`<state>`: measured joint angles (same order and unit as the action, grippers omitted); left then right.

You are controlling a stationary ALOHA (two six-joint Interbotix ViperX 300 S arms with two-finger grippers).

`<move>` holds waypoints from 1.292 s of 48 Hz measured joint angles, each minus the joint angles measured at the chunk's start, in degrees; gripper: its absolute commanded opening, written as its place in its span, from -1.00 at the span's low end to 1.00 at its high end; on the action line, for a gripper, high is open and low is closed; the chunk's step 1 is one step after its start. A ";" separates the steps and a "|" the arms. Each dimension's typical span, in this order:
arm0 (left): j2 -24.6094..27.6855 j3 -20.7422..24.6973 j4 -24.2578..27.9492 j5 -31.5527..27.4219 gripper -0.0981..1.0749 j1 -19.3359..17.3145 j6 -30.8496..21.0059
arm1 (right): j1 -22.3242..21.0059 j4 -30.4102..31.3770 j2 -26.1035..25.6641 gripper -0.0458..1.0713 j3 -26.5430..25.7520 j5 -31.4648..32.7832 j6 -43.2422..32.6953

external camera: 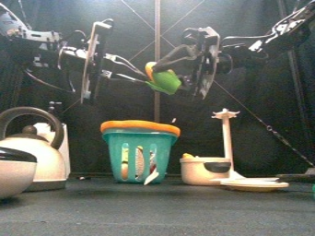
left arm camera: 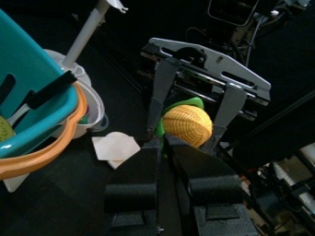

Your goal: Remove one piece of corn husk

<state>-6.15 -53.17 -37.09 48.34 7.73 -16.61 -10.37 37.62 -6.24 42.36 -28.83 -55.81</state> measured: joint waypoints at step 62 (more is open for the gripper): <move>-1.58 -3.96 1.76 -0.09 0.15 -1.85 -0.26 | 0.26 0.26 -3.34 0.02 1.14 0.44 0.09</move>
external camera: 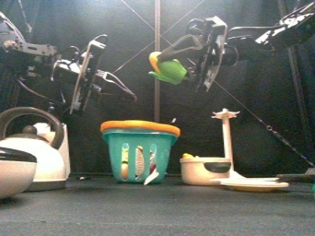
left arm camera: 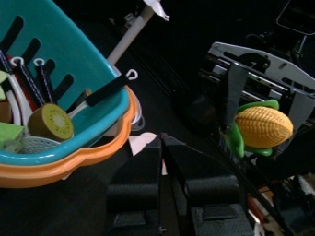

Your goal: Remove one piece of corn husk

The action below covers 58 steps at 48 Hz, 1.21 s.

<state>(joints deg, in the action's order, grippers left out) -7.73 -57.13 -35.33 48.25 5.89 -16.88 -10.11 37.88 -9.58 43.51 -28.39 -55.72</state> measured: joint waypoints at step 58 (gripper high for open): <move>5.27 5.54 13.80 -0.09 0.48 -0.09 -15.12 | -0.70 0.35 0.00 0.02 0.18 0.09 0.00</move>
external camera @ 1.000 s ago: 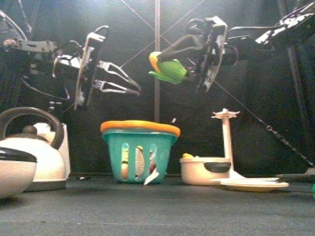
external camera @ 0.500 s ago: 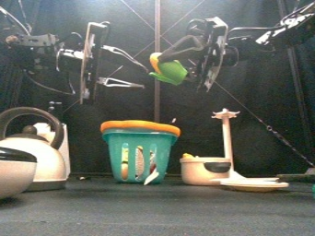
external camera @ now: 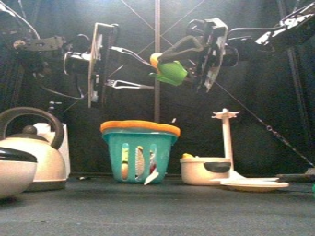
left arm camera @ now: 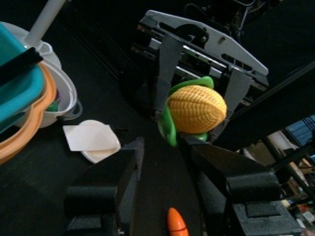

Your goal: Remove one piece of corn husk

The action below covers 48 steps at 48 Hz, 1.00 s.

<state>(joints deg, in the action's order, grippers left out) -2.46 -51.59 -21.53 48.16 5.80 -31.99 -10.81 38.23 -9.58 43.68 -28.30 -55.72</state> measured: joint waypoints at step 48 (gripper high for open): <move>1.41 0.70 -1.93 0.09 -0.18 -1.14 -0.09 | 0.35 0.00 1.14 0.02 0.00 -0.09 0.26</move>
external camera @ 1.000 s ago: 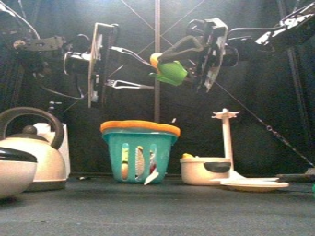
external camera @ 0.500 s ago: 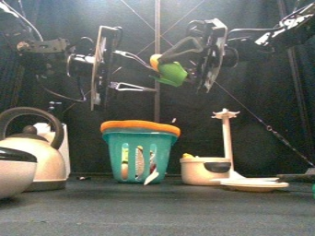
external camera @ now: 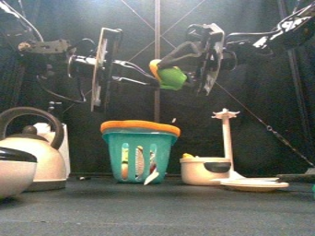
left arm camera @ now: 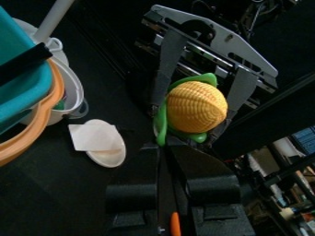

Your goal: Remove one piece of corn husk

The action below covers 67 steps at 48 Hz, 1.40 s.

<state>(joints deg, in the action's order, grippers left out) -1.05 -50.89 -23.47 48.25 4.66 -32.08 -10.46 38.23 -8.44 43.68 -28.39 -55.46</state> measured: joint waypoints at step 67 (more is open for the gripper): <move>-1.32 -4.39 -1.14 0.35 -0.18 -2.29 0.09 | 1.32 0.00 -0.26 0.02 0.26 1.76 -0.26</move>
<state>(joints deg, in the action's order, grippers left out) -2.37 -55.28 -24.61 48.60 2.37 -31.99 -9.14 38.23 -8.70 43.95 -26.63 -55.72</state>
